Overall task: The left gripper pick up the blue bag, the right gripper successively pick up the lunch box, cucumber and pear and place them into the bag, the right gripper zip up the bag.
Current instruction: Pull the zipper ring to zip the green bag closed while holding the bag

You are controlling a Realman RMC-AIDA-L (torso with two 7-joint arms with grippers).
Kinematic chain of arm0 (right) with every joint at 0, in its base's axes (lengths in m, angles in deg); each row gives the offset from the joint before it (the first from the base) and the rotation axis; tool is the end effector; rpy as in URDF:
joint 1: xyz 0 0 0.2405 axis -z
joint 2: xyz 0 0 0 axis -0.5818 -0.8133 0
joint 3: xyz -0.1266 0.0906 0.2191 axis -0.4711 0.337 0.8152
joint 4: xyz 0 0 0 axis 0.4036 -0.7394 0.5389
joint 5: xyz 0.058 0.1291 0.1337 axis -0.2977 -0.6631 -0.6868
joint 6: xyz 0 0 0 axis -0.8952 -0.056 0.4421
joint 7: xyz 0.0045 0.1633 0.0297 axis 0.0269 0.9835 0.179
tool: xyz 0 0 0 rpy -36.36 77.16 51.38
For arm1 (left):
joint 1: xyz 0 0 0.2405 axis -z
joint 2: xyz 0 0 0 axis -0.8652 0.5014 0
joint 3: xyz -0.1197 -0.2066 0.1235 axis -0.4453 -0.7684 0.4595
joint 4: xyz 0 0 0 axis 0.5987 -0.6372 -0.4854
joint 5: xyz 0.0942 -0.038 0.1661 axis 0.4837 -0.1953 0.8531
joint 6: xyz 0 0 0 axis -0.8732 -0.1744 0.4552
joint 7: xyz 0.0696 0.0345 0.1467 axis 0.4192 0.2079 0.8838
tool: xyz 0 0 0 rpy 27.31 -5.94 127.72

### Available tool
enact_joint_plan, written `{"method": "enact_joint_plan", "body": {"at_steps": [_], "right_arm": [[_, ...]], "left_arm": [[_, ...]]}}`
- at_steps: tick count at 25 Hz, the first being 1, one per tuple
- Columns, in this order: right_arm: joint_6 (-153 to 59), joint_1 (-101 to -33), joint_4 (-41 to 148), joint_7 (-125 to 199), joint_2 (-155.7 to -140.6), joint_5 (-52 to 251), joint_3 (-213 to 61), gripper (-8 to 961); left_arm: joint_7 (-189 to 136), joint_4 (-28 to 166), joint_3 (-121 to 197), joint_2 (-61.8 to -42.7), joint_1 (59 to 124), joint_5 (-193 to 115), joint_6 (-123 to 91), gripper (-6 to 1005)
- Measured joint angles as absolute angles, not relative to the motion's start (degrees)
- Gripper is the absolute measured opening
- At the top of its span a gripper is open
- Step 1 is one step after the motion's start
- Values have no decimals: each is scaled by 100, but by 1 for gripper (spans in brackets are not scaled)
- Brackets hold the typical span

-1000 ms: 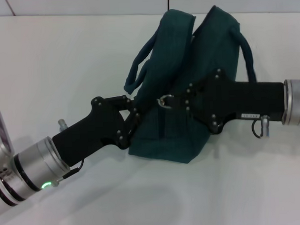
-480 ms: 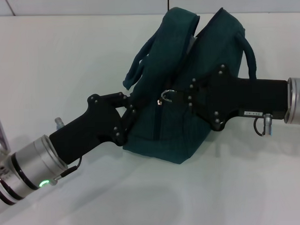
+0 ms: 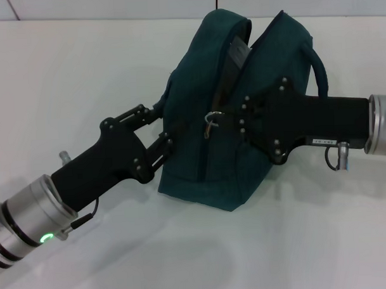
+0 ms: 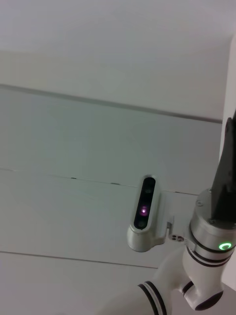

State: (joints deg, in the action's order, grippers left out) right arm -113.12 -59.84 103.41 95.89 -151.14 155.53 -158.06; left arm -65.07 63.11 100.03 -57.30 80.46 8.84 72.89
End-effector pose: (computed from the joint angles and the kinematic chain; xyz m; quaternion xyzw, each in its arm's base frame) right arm 0.1502 0.3146 -0.0532 -0.9383 -0.0638 0.3193 0.1161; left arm -0.2546 0.2598 -0.0521 -0.8301 -0.1588 -0.4705 0.2536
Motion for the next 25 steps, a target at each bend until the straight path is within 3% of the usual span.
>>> {"method": "enact_joint_plan", "body": {"at_steps": [3,13,19,25], "right_arm": [[-11315,-5988,10379,9552,-15114,15553,-15806,12],[-11313,-6106,10473,9233,-15132,15490,-15806,12],[-11298,-6341,10339,9193,-15154,15463,-15812,12],[-11228,-6377,10322,9127,-15159,15287,-15854,11]], "left_arm": [[-6634,6311,10005,-5712,8039,847,7379,429],[-6212,6269,10053,-5682,7620,1047,7644,669],[-6061,6314,10045,-5705,7500,1043,7398,863],[-6036,6507,10034,-5747,7674,1022,7144,887]]}}
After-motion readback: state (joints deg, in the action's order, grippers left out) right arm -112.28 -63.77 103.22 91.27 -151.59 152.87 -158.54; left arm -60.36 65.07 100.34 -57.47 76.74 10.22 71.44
